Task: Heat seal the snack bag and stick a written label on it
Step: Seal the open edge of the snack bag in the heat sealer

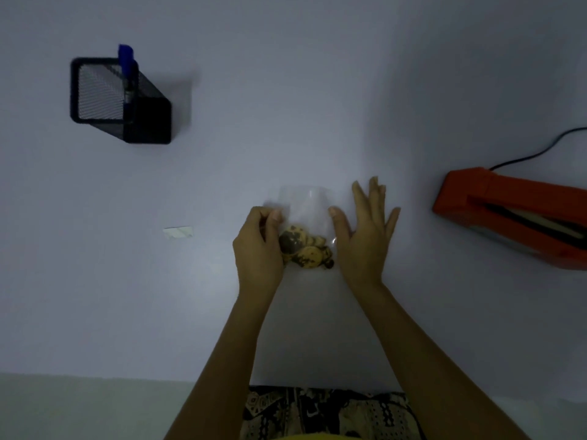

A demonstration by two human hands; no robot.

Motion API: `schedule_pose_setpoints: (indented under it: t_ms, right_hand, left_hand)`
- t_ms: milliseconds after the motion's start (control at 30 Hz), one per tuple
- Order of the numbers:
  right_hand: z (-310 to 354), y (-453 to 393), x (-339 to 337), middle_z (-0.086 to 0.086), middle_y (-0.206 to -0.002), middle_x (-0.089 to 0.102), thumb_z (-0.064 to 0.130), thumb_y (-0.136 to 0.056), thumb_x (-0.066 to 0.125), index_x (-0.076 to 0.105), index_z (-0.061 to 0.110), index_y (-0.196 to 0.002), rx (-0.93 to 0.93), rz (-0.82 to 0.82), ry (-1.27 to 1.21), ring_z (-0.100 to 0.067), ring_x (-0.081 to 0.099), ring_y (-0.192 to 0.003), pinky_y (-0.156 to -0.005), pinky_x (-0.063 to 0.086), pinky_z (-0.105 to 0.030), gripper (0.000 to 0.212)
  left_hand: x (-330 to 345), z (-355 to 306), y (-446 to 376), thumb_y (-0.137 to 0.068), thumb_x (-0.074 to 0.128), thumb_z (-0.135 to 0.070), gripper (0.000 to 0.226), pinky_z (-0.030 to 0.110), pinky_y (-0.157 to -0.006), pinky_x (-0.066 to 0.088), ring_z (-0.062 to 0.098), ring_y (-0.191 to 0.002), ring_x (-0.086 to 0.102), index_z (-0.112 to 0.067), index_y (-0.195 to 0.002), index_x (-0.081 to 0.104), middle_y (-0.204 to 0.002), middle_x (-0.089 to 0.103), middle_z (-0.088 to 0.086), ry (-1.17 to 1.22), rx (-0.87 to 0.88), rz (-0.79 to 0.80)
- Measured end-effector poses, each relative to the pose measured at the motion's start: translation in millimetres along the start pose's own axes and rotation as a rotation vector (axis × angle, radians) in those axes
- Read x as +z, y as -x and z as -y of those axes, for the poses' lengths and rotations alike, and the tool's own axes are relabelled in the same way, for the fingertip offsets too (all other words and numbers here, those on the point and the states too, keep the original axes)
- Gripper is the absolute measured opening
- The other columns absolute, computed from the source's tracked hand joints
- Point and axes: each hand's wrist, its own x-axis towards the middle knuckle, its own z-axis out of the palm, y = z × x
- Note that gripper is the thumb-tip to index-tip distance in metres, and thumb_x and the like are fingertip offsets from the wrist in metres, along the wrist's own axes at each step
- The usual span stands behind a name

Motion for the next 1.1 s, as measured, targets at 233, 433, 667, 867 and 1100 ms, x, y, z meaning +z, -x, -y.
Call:
schedule_pose_setpoints:
  t_ms: [233,433,667,867,1100]
  right_hand:
    - [25,10,-42,0.001,-0.144,0.047,0.024,-0.1,0.048,0.071,0.017,-0.101,0.256,0.15,-0.452,-0.007,0.03,-0.141,-0.12,0.016,-0.033,0.024]
    - [22,40,-102,-0.004,-0.09,0.076,0.022,-0.097,0.054,0.074,0.017,-0.086,0.456,0.042,-0.734,-0.019,0.072,-0.089,-0.085,0.056,-0.036,0.023]
    - [-9,73,-177,-0.006,-0.088,0.077,0.02,-0.097,0.054,0.07,0.009,-0.09,0.602,-0.078,-0.861,-0.018,0.074,-0.082,-0.071,0.057,-0.031,0.021]
    - [-65,71,-226,-0.008,-0.085,0.076,0.02,-0.096,0.055,0.07,0.005,-0.09,0.642,-0.082,-0.867,-0.02,0.074,-0.081,-0.07,0.057,-0.031,0.022]
    - [-130,44,-256,-0.01,-0.085,0.075,0.018,-0.096,0.054,0.071,0.009,-0.087,0.695,-0.072,-0.83,-0.021,0.073,-0.075,-0.063,0.056,-0.031,0.021]
  left_hand:
    - [-1,-14,9,-0.1,0.043,-0.025,0.022,0.034,-0.064,0.05,0.022,-0.074,0.062,-0.012,-0.089,0.055,-0.081,0.066,0.007,0.168,0.078,0.14]
    - [4,-46,40,-0.099,0.046,-0.028,0.026,0.04,-0.058,0.049,0.017,-0.068,0.057,-0.01,-0.087,0.059,-0.073,0.06,0.005,0.228,0.051,0.281]
    - [38,-96,95,-0.091,0.06,-0.033,0.026,0.022,-0.043,0.041,0.01,-0.05,0.054,-0.01,-0.082,0.069,-0.059,0.063,-0.006,0.34,-0.045,0.577]
    - [100,-118,123,-0.088,0.065,-0.028,0.019,0.023,-0.044,0.04,0.014,-0.054,0.059,-0.013,-0.091,0.075,-0.069,0.07,0.005,0.32,-0.171,0.683]
    - [170,-140,138,-0.09,0.061,-0.028,0.026,0.023,-0.044,0.038,0.026,-0.063,0.055,-0.006,-0.089,0.074,-0.073,0.064,0.017,0.296,-0.252,0.668]
